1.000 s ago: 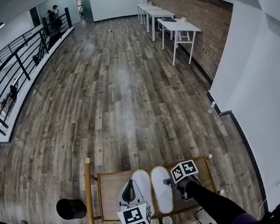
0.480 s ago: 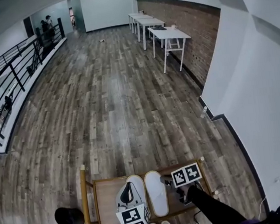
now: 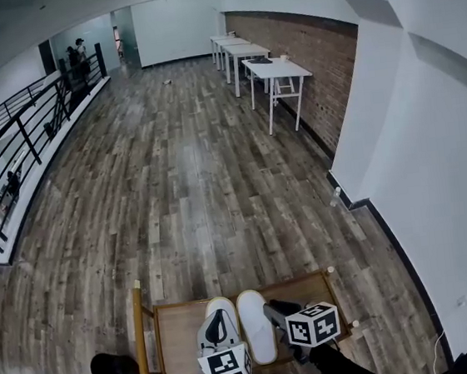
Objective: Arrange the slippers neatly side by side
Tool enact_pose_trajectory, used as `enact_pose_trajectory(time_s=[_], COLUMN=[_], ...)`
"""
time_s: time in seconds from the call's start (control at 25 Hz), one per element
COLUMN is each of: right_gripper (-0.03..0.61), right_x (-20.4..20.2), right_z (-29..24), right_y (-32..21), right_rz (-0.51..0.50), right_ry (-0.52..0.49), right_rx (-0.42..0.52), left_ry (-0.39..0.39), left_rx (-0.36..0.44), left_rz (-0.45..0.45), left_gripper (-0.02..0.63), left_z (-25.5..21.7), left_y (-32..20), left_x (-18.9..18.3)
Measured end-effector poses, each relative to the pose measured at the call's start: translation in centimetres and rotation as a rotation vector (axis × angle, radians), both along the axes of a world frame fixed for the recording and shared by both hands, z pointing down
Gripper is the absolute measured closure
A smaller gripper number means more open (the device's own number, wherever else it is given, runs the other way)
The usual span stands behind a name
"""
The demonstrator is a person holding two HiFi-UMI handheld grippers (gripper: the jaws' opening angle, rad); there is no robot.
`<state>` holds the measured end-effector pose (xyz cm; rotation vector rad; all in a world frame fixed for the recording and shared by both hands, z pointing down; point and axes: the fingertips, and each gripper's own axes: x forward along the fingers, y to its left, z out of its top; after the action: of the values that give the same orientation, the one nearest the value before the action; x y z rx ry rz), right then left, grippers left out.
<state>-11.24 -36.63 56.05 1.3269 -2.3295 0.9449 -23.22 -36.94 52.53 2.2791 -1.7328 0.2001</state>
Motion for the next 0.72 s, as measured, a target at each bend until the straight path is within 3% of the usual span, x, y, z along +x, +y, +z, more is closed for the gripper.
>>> enact_pose_trajectory(time_s=[0.12,0.28,0.4,0.72], right_gripper=[0.497,0.546,0.580,0.580], right_x=[-0.3,-0.5,-0.8,-1.6], right_z=[-1.4,-2.8,-3.3,-3.1], right_y=[0.7,1.3,1.7,2.9], right_rz=[0.026,0.062,0.073,0.063], right_ry=[0.017,0.046,0.055,0.081], right_rx=[0.080,0.164,0.189,0.220], left_ry=[-0.008,-0.016,-0.024,-0.032], left_rx=[0.000,-0.002,0.000,0.008], left_rz=[0.008,0.017,0.027,0.035], left_gripper=[0.614,0.614,0.614,0.614], left_z=[0.2,0.3,0.1,0.1], left_y=[0.6,1.4,1.8,2.6], left_x=[0.4,0.9,1.2,1.7])
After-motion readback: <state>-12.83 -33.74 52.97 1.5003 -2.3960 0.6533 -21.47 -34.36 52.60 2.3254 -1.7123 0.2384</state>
